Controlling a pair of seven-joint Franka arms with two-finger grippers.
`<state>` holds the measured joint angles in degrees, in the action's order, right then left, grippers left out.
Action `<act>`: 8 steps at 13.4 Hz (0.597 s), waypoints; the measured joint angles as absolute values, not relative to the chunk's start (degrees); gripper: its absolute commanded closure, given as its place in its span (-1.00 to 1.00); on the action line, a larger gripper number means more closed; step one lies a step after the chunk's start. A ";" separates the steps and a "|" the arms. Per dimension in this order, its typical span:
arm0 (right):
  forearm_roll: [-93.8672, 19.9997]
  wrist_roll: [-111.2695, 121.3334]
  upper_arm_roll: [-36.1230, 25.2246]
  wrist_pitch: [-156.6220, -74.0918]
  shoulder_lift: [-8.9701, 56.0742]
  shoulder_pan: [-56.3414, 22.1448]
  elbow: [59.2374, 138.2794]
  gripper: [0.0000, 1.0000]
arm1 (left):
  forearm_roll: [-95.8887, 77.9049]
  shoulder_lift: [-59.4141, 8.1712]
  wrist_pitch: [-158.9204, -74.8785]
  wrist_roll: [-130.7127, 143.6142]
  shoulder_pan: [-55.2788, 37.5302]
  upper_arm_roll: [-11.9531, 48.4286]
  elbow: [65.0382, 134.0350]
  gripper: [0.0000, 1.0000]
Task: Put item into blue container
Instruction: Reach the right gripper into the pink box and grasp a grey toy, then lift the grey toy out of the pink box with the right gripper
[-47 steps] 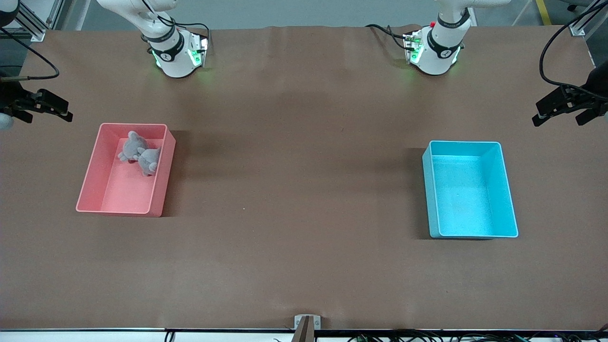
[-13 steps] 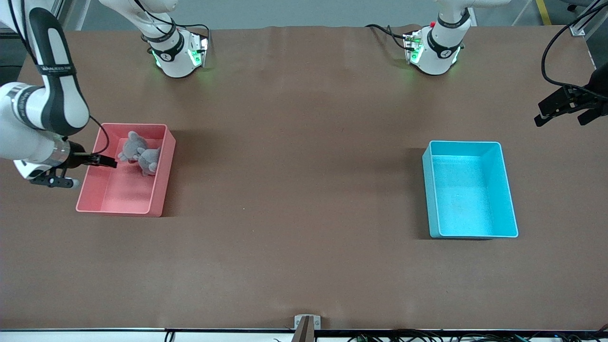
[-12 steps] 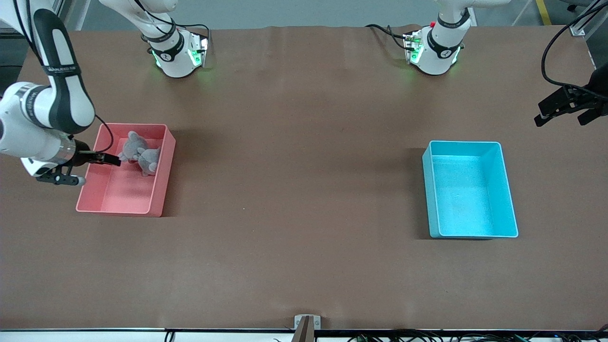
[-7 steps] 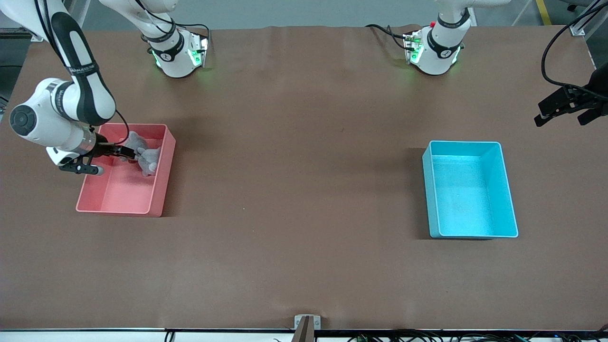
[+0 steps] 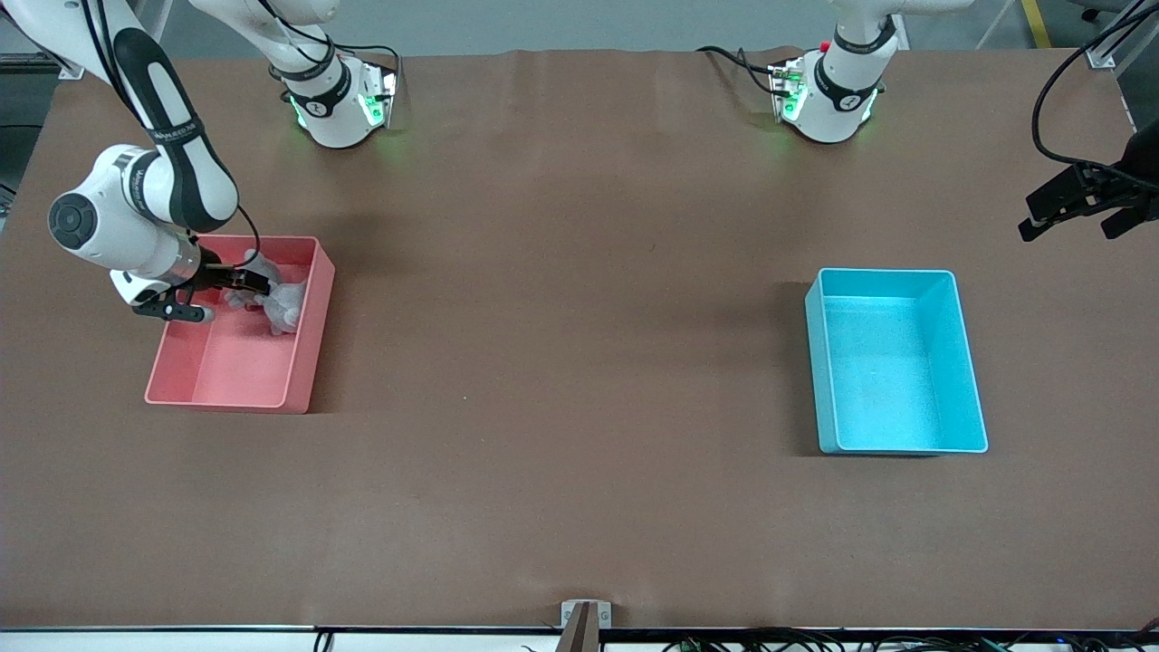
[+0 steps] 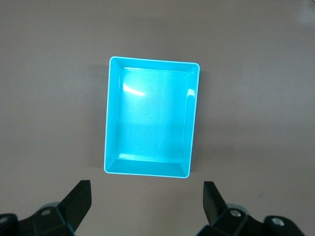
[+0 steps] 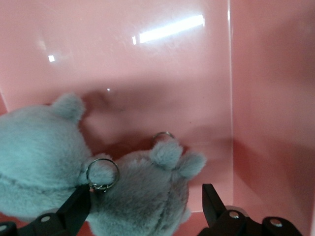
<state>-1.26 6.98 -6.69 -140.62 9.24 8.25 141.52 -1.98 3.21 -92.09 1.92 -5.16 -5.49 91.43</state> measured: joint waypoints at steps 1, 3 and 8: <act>-1.26 6.98 -6.70 -140.75 9.55 8.63 141.71 -1.00 | -1.98 3.21 -92.09 1.92 -5.08 -5.49 91.43 -1.00; -1.26 6.98 -6.70 -140.83 10.22 9.29 141.87 -0.81 | -1.98 3.21 -92.09 1.92 -4.94 -5.49 91.43 -1.00; -1.36 6.98 -6.61 -140.92 10.99 9.57 141.84 0.78 | -1.98 3.21 -92.09 1.92 -4.88 -5.49 91.43 -1.00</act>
<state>-1.36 6.98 -6.61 -140.92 10.99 9.57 141.84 -1.98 3.21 -92.09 1.92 -4.88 -5.49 91.43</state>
